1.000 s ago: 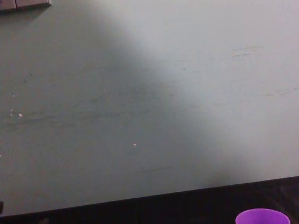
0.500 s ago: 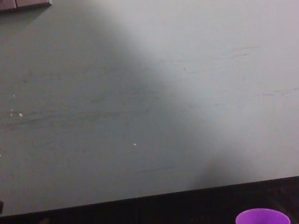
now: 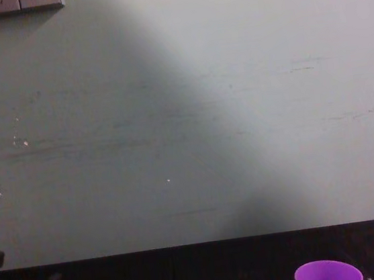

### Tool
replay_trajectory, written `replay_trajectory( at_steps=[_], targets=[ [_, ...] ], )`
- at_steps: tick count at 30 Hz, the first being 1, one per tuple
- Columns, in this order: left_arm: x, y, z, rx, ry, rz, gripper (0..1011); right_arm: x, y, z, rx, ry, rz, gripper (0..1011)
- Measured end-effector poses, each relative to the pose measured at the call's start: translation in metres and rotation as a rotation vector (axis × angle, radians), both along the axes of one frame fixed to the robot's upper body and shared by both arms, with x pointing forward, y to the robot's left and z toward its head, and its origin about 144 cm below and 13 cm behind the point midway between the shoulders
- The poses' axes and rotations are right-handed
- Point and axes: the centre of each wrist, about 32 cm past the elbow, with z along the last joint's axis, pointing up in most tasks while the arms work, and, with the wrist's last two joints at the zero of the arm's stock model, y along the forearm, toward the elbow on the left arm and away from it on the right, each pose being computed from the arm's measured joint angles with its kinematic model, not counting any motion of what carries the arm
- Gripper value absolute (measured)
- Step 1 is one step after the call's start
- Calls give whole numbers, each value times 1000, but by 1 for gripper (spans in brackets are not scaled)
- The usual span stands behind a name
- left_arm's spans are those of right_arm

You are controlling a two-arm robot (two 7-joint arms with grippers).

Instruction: Pick up the cup and pour the mung beans from the cup into the bowl.

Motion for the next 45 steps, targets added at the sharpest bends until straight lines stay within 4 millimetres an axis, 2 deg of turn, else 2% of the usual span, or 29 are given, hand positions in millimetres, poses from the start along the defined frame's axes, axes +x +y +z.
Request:
replay_trajectory(
  at_steps=[5, 12, 13, 15, 22, 35, 45],
  targets=[
    [0, 0, 0, 0, 0, 0, 1000, 1, 0, -1, 11, 3, -4, 982],
    [0, 0, 0, 0, 0, 0, 1000, 1, 1, -1, 18, 3, -1, 817],
    [0, 0, 0, 0, 0, 0, 1000, 2, 1, 0, 17, 3, 0, 769],
    [0, 0, 0, 0, 0, 0, 1000, 2, 1, 2, 16, 0, 2, 743],
    [0, 0, 0, 0, 0, 0, 1000, 2, 0, 17, 9, -21, 9, 724],
    [0, 0, 0, 0, 0, 0, 1000, -2, -2, 66, -10, -85, 29, 724],
    [0, 0, 0, 0, 0, 0, 1000, -2, -2, 72, -9, -72, 27, 724]
  ],
)
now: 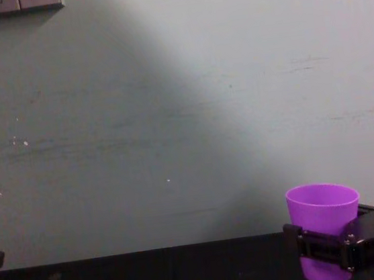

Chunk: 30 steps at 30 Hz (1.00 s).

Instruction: Pick up the cup and pour the mung beans from the cup into the bowl.

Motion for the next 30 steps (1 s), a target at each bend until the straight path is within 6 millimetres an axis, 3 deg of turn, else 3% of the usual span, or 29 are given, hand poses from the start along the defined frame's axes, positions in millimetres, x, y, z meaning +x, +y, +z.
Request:
replay_trajectory(
  at_steps=[30],
  targets=[
    [0, 0, 0, 0, 0, 0, 1000, 0, 0, 0, -1, -5, 2, 724]
  ],
)
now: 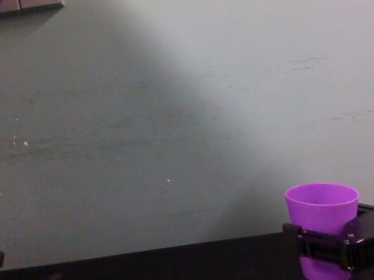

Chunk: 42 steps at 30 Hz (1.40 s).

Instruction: Pick up the cup and pour the mung beans from the cup into the bowl.

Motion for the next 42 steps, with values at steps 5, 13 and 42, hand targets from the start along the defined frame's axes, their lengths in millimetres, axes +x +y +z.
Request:
replay_trajectory(
  at_steps=[5, 13, 42],
  targets=[
    [0, 0, 0, 0, 0, 0, 1000, 0, 0, 0, 0, 0, 0, 724],
    [0, 0, 0, 0, 0, 0, 1000, 0, 0, 0, 0, 0, 0, 724],
    [0, 0, 0, 0, 0, 0, 1000, 0, 0, 0, 0, 0, 0, 724]
  ],
)
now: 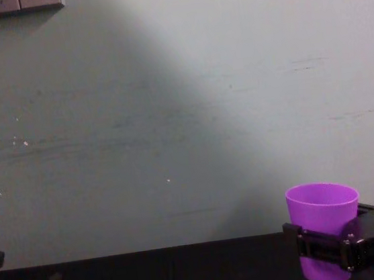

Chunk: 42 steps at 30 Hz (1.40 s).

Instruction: Pick up the cup and pour the mung beans from the cup into the bowl.

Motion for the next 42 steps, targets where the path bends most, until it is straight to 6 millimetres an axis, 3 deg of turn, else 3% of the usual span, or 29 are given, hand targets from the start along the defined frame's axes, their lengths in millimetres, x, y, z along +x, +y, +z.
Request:
replay_trajectory(
  at_steps=[42],
  targets=[
    [0, 0, 0, 0, 0, 0, 1000, 0, 0, 0, 0, 0, 0, 724]
  ],
)
